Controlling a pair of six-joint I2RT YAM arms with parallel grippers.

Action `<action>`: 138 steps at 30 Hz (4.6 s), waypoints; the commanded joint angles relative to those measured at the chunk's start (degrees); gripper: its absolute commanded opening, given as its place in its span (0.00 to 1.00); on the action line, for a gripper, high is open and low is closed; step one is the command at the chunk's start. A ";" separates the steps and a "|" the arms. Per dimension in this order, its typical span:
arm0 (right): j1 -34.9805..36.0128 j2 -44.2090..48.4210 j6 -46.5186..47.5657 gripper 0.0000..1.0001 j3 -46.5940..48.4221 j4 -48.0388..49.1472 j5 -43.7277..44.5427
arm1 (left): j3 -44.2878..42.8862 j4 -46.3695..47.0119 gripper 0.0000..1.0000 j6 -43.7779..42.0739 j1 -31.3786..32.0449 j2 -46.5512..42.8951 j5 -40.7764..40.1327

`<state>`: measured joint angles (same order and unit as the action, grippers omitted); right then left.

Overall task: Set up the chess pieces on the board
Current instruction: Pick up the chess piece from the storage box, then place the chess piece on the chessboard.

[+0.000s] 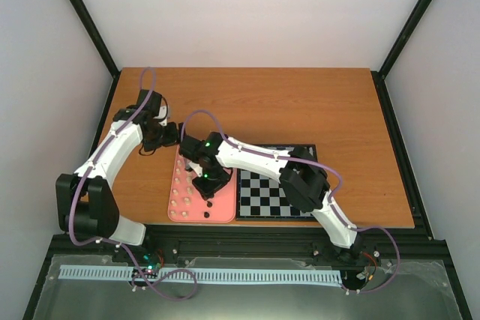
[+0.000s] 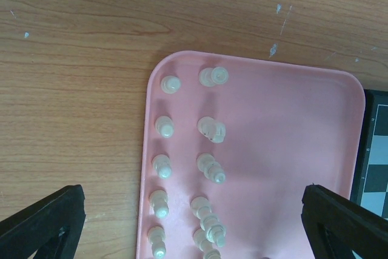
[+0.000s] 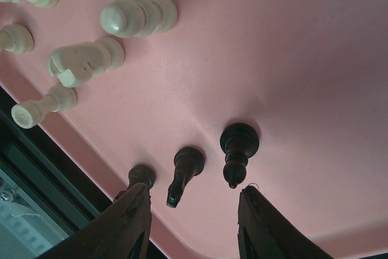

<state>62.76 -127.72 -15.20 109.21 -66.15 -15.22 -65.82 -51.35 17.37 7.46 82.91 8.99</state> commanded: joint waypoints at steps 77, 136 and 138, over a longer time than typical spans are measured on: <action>-42.50 45.44 -18.48 0.03 -59.38 8.07 13.38 | -0.99 -0.31 1.00 0.19 0.18 -1.21 0.74; -32.74 45.68 -20.16 0.43 -40.82 0.45 13.43 | -0.62 0.19 1.00 0.41 0.18 -1.15 1.20; -28.16 41.01 -19.73 0.43 -35.49 1.23 12.91 | -0.77 0.03 1.00 0.39 0.18 -1.16 1.12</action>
<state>27.92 -79.88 -34.57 66.08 -65.58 -2.04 -64.88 -50.98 17.80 7.49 81.60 9.89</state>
